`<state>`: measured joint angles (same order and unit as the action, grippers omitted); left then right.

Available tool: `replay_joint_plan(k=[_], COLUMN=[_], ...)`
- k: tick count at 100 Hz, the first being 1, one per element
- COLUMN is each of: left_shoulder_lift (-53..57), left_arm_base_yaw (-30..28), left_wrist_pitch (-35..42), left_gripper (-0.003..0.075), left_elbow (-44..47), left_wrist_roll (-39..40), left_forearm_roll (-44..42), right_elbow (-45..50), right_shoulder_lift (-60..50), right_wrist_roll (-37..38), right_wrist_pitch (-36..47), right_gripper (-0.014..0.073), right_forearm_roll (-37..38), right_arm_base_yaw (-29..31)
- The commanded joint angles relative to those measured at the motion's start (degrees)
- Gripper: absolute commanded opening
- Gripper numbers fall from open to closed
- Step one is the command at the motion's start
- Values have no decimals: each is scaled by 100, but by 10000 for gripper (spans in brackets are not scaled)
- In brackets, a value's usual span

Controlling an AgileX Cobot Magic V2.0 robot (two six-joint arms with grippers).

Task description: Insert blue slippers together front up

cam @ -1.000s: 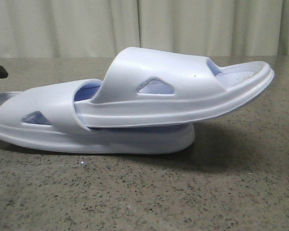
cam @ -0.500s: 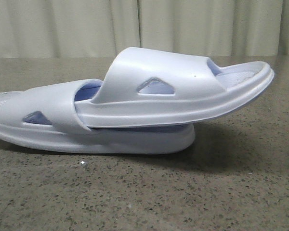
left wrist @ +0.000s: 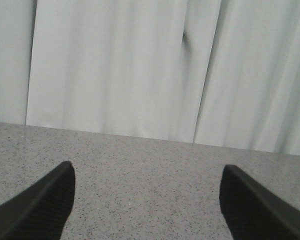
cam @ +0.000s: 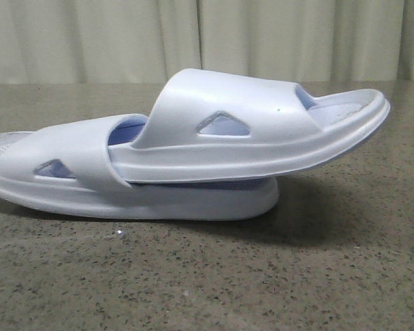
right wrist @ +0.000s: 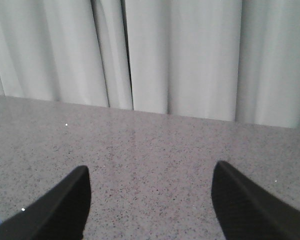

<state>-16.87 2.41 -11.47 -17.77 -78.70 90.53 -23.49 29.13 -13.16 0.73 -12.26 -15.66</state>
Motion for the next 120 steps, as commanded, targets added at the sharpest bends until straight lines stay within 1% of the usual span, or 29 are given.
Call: replay_joint_plan(k=[1,15,34,39,60,65,70,79,84,91,96,105,113,120], left_shoulder_lift=[248,567,639,639,639,639,639,639,639,639,639,639,639,639], left_arm_base_yaw=[46,46,46,46,46,46,46,46,46,46,46,46,46,46], left_wrist_pitch=[49,60,79,79,91,91,91,102,102,135,139,168,206,222], left_gripper=[529,529,529,529,529,527,514,450,401,318,245,131,16,16], left_elbow=[50,424,770,822,857,857,857,857,857,857,857,857,857,857], left_wrist_roll=[-20,-20,-20,-20,-20,-20,-20,-20,-20,-20,-20,-20,-20,-20], left_forearm_roll=[50,-57,-57,-57,-66,-66,-66,-66,-66,-66,-66,-56,-56,-56], right_elbow=[32,209,223,257,410,410,410,410,410,410,410,410,410,410], right_shoulder_lift=[-272,-648,-1131,-1237,-1513,-1491,-1491,-1491,-1491,-1491,-1491,-1491,-1491,-1491], right_wrist_roll=[-81,-81,-81,-81,-81,-81,-81,-81,-81,-81,-81,-81,-81,-81], right_wrist_pitch=[580,291,-745,-904,-727,-727,-756,-769,-769,-769,-769,-769,-769,-769], right_gripper=[444,444,444,443,441,424,385,292,211,109,43,-56,-108,-107], right_forearm_roll=[16,4,-8,-18,-113,-113,-113,-113,-113,-113,-113,-113,-113,-113], right_arm_base_yaw=[45,45,45,45,45,45,45,45,45,45,45,45,45,45])
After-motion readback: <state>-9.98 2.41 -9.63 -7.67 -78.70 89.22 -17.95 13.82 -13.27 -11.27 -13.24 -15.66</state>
